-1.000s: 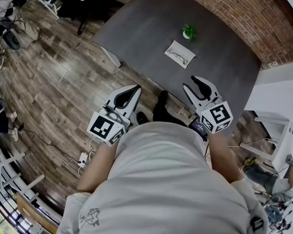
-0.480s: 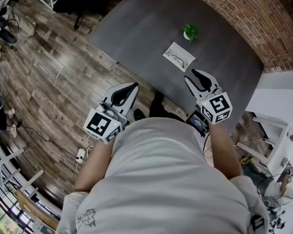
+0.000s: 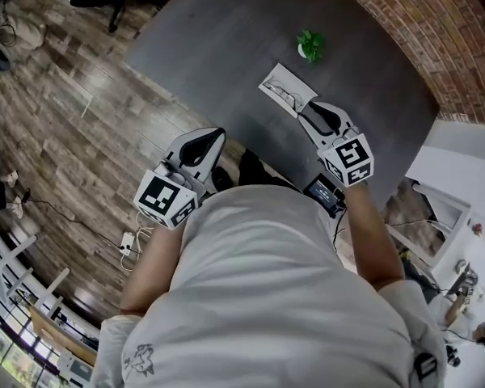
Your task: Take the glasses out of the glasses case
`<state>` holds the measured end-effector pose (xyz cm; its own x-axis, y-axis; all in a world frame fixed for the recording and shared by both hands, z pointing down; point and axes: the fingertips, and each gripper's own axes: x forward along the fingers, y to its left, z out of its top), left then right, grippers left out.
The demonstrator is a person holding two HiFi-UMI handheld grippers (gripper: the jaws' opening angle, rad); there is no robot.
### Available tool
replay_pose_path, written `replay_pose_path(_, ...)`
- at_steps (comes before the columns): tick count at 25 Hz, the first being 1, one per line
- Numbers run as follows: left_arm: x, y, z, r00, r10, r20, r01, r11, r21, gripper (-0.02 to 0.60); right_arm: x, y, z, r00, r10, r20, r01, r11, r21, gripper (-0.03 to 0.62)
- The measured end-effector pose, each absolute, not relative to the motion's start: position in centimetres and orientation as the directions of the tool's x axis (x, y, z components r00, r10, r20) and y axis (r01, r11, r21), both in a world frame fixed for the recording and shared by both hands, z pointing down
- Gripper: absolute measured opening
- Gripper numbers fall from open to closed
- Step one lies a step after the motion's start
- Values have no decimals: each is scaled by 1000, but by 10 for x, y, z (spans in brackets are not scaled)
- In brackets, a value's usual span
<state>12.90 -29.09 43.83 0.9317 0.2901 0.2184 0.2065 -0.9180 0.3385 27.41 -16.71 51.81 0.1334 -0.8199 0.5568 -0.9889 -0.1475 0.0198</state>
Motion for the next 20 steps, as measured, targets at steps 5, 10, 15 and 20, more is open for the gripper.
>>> replay_pose_path(5, 150, -290, 460, 922, 285, 261, 181, -915, 362, 11, 291, -169, 560, 77, -774, 629, -996, -91, 11, 143)
replay_pose_path(10, 162, -288, 485, 903, 288, 319, 165, -917, 362, 11, 304, -175, 598, 23, -737, 676, -999, -40, -9, 141)
replay_pose_path(15, 171, -288, 508, 884, 296, 363, 156, -917, 367, 11, 311, -178, 631, -20, -692, 722, -999, -17, -44, 140)
replay_pose_path(20, 180, -288, 529, 866, 301, 400, 153, -920, 360, 11, 321, -184, 658, -38, -654, 755, -998, -15, -63, 130)
